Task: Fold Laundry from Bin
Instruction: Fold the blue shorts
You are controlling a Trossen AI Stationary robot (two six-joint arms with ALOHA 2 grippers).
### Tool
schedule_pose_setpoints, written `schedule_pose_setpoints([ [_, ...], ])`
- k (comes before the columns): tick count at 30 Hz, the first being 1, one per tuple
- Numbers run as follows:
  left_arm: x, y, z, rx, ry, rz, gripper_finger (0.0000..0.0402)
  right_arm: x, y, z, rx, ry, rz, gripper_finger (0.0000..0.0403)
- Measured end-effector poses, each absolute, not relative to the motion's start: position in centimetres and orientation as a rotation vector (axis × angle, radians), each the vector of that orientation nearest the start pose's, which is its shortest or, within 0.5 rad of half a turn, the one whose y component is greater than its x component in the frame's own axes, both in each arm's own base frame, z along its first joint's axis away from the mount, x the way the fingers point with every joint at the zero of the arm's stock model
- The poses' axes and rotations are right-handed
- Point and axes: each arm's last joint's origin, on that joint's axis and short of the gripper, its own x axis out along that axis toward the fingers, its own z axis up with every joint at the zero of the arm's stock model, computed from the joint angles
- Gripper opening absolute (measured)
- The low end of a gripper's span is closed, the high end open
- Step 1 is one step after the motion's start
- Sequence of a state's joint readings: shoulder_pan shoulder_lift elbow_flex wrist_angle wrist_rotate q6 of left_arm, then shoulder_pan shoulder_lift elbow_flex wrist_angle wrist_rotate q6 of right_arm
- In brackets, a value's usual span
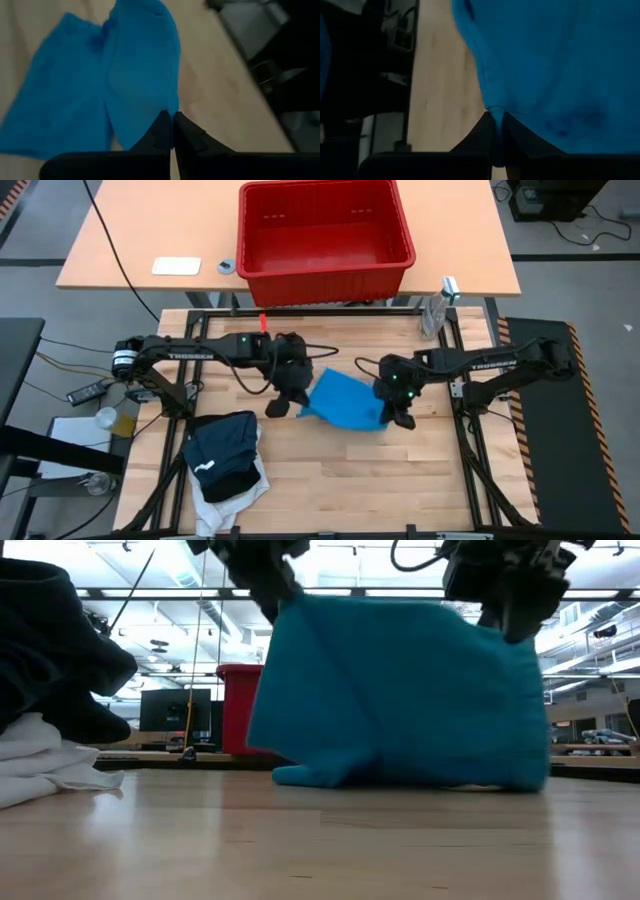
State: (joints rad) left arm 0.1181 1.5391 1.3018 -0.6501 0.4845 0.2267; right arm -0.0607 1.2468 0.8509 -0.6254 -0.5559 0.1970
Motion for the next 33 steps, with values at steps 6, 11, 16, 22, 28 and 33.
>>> schedule_pose_setpoints([
  [6,32.5,1.5,30.0,-0.016,0.764,-0.52,0.0009,23.3,1.6,23.5,0.416,1.052,0.37,0.0028],
  [11,33.1,2.9,29.4,0.021,0.766,-0.462,0.0009,23.2,1.1,23.2,0.399,1.068,0.296,0.0028],
  [16,33.7,4.9,28.5,-0.001,0.768,-0.41,0.0009,22.6,0.4,21.7,0.451,1.106,0.244,0.0024],
  [22,34.7,6.4,26.1,-0.039,0.827,-0.382,0.0009,22.0,-0.5,19.4,0.536,1.107,0.187,0.0016],
  [28,35.4,7.1,24.6,-0.048,0.865,-0.354,0.0009,22.0,-1.0,19.1,0.581,1.095,0.142,0.0026],
  [33,35.4,7.4,24.0,0.025,0.909,-0.299,0.0012,22.1,-1.3,19.2,0.651,1.081,0.103,0.0024],
])
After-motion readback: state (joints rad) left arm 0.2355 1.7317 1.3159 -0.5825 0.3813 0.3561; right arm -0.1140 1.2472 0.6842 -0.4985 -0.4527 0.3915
